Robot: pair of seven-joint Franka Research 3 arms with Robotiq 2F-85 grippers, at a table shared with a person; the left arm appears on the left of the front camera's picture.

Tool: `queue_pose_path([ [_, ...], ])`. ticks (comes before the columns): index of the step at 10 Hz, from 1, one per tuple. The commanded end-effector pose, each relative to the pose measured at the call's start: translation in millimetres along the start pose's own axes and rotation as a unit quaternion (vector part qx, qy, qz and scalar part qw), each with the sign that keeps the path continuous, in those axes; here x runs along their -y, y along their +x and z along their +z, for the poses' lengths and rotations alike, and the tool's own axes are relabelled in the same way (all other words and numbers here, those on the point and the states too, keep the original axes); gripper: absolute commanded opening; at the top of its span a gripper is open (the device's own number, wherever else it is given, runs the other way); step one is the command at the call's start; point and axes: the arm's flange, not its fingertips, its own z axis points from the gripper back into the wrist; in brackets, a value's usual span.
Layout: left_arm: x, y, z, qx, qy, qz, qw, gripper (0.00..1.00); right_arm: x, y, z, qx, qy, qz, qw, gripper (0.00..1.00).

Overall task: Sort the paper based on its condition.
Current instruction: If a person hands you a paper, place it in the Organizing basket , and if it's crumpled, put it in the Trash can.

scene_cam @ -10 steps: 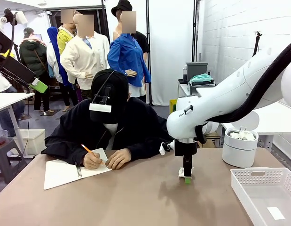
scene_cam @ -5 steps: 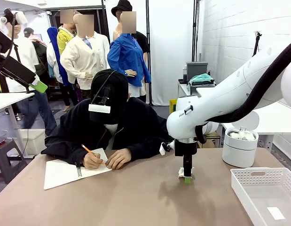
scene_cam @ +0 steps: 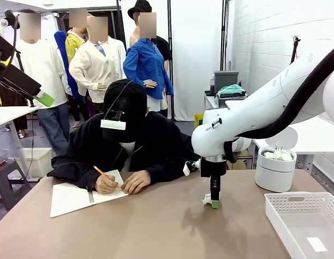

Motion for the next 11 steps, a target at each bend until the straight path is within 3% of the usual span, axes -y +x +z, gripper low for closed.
queue_pose_path([
  [1,0,0,1,0.000,0.002,0.001,1.000,1.00,-1,0,-2,-0.003,-0.005,0.004,1.000,0.26],
  [4,0,0,1,0.000,0.002,0.001,1.000,1.00,0,0,1,0.001,-0.002,0.001,1.000,0.26],
  [6,0,0,1,0.000,0.002,0.001,1.000,1.00,-4,-3,38,0.016,0.010,0.008,1.000,0.26],
  [8,0,0,1,0.000,0.002,0.001,1.000,1.00,12,-19,90,-0.013,0.026,-0.022,0.999,0.26],
  [10,0,0,1,0.000,0.002,0.001,1.000,1.00,34,-46,137,-0.113,0.043,-0.051,0.991,0.26],
  [11,0,0,1,0.000,0.002,0.001,1.000,1.00,37,-59,159,-0.102,0.033,-0.080,0.991,0.26],
])
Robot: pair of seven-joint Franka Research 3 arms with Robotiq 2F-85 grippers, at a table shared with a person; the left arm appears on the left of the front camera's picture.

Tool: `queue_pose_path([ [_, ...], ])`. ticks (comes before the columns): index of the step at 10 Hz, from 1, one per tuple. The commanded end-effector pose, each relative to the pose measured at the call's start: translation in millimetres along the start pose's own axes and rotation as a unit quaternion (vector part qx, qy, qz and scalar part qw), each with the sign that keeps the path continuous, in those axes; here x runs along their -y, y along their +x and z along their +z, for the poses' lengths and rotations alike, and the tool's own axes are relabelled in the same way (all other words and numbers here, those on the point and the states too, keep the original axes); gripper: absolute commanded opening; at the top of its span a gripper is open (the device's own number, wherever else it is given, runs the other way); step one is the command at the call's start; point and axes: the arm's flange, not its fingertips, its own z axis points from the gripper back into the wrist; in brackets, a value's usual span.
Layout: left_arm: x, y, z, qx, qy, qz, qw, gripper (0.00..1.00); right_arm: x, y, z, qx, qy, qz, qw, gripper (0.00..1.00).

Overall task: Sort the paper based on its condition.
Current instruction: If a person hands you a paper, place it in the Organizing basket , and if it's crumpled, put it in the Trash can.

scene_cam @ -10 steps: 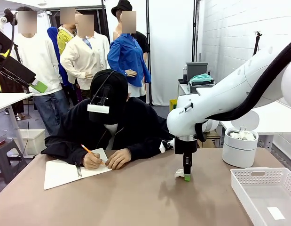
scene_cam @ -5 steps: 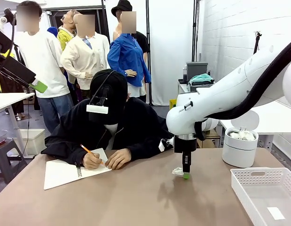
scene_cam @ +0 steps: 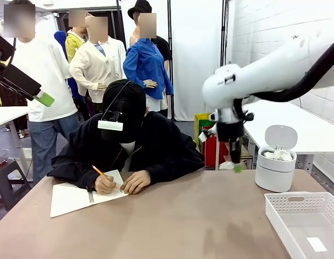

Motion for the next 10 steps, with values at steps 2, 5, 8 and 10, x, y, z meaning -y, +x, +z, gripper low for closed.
queue_pose_path([
  [2,0,0,1,0.000,0.002,0.001,1.000,1.00,10,-33,44,0.008,-0.006,-0.069,0.998,0.26],
  [5,0,0,1,0.000,0.002,0.001,1.000,1.00,6,-88,81,0.069,-0.020,-0.136,0.988,0.26],
  [8,0,0,1,0.000,0.002,0.001,1.000,1.00,13,-136,80,0.109,-0.063,-0.248,0.961,0.26],
  [10,0,0,1,0.000,0.002,0.001,1.000,1.00,27,-156,68,0.120,-0.082,-0.314,0.938,0.26],
])
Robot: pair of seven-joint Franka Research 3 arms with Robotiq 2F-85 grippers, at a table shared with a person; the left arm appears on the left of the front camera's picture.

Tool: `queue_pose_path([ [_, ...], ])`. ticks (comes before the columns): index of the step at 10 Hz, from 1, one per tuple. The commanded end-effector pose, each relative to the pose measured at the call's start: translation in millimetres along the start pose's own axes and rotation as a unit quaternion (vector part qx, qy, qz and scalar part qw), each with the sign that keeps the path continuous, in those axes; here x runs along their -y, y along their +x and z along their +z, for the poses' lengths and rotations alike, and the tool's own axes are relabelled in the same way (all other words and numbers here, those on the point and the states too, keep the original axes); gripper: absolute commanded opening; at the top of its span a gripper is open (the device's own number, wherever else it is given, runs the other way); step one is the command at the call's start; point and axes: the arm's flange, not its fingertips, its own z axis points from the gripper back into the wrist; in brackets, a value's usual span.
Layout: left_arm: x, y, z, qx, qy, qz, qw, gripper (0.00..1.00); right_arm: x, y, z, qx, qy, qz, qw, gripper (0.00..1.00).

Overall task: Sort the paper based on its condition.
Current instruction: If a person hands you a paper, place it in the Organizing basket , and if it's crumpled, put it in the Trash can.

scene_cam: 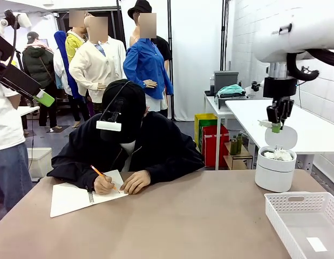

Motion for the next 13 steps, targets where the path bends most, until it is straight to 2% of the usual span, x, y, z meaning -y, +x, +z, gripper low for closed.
queue_pose_path([
  [1,0,0,0,0.000,0.002,0.001,1.000,1.00,4,-10,-28,0.008,-0.021,-0.047,0.999,0.26],
  [3,0,0,0,0.000,0.002,0.001,1.000,1.00,18,-6,-54,0.040,-0.049,-0.065,0.996,0.26],
  [4,0,0,0,0.000,0.002,0.001,1.000,1.00,-6,-1,-63,0.087,-0.007,-0.013,0.996,0.26],
  [5,0,0,0,0.000,0.002,0.001,1.000,1.00,23,-7,-39,0.025,-0.025,-0.050,0.998,0.26],
  [7,0,0,0,0.000,0.002,0.001,1.000,1.00,23,-7,-39,0.025,-0.025,-0.050,0.998,0.26],
  [8,0,0,0,0.000,0.002,0.001,1.000,1.00,18,-2,-50,0.043,-0.022,-0.046,0.998,0.26],
  [10,0,0,0,0.000,0.002,0.001,1.000,1.00,28,8,-64,0.040,-0.032,-0.074,0.996,0.26],
  [13,0,0,0,0.000,0.002,0.001,1.000,1.00,33,10,-74,0.017,-0.038,-0.071,0.997,0.26],
])
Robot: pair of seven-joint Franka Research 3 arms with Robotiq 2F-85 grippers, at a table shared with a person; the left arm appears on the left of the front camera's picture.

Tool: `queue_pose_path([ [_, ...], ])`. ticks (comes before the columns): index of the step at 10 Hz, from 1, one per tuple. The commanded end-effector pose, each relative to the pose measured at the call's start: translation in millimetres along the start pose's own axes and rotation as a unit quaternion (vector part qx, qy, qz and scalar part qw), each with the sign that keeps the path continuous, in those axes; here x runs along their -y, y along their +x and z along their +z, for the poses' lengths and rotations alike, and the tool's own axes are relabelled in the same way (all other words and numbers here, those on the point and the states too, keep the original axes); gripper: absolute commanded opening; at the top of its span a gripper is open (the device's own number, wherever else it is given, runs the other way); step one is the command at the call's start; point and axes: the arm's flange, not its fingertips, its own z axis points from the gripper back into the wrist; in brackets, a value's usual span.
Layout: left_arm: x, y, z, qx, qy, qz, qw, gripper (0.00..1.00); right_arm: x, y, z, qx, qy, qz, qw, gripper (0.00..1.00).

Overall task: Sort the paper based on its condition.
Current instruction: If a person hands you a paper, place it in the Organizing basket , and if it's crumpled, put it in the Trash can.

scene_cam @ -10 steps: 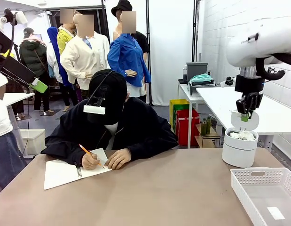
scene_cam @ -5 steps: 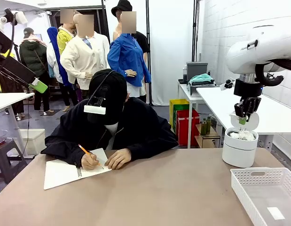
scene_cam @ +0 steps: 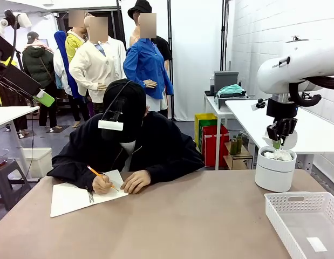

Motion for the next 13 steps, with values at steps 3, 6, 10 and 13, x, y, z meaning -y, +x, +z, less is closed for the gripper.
queue_pose_path([
  [3,0,0,1,0.000,0.002,0.001,1.000,1.00,12,9,-4,-0.002,-0.042,-0.040,0.998,0.26],
  [6,0,0,1,0.000,0.002,0.001,1.000,1.00,23,12,-5,0.018,-0.040,-0.063,0.997,0.26],
  [10,0,0,1,0.000,0.002,0.001,1.000,1.00,21,7,-2,0.014,-0.037,-0.052,0.998,0.26],
  [13,0,0,1,0.000,0.002,0.001,1.000,1.00,24,7,-3,0.012,-0.037,-0.058,0.998,0.60],
])
